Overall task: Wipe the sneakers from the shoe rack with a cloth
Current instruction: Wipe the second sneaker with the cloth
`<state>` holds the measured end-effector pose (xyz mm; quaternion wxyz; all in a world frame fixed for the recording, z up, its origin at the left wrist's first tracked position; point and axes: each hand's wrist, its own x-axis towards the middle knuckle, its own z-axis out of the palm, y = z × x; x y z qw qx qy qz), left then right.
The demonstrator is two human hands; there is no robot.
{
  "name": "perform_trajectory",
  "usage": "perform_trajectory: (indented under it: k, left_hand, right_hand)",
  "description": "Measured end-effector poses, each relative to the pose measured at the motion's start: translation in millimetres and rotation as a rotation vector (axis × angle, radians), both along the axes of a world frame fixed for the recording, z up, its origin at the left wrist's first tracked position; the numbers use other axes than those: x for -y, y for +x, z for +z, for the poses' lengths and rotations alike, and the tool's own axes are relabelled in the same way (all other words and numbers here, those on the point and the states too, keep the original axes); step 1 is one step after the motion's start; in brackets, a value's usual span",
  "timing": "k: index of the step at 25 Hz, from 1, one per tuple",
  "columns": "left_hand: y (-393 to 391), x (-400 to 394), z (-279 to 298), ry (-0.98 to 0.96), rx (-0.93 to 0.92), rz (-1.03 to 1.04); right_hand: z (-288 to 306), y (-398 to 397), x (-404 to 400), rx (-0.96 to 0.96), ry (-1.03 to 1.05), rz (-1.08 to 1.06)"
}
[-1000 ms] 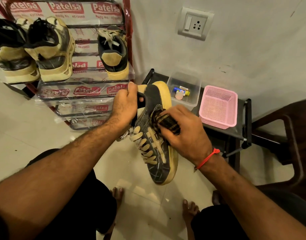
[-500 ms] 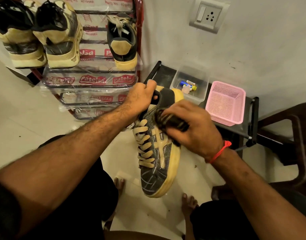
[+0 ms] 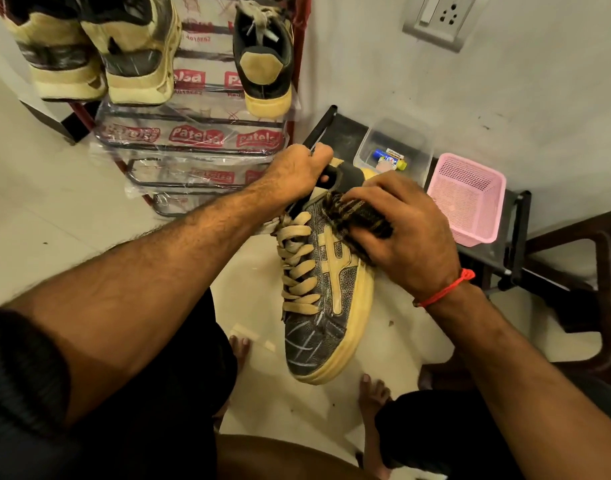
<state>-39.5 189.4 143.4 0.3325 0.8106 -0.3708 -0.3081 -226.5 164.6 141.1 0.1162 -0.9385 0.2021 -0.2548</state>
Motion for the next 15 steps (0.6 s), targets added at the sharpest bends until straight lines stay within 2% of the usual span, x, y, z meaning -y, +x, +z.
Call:
perform_trajectory:
  k: [4,5,6,10,15]
  left_hand:
    - [8,-4,-4,0.043,0.081,0.016]
    - [8,-5,-7,0.055,0.096,0.001]
    - [7,-5,-8,0.066,0.103,-0.018]
    - [1,1,-9,0.051,0.086,-0.052]
    - [-2,5,-12,0.053,0.097,-0.051]
  right_hand:
    - [-1,-3,-34,-0.364,0.006,0.408]
    - [-2,-2,-39,-0.411,-0.034,0.448]
    - [-3,0,-38,-0.389,-0.069,0.416]
    - [-1,6,-13,-0.127,-0.142,0.048]
    - [-13,4,-17,-0.078,-0.151,-0.029]
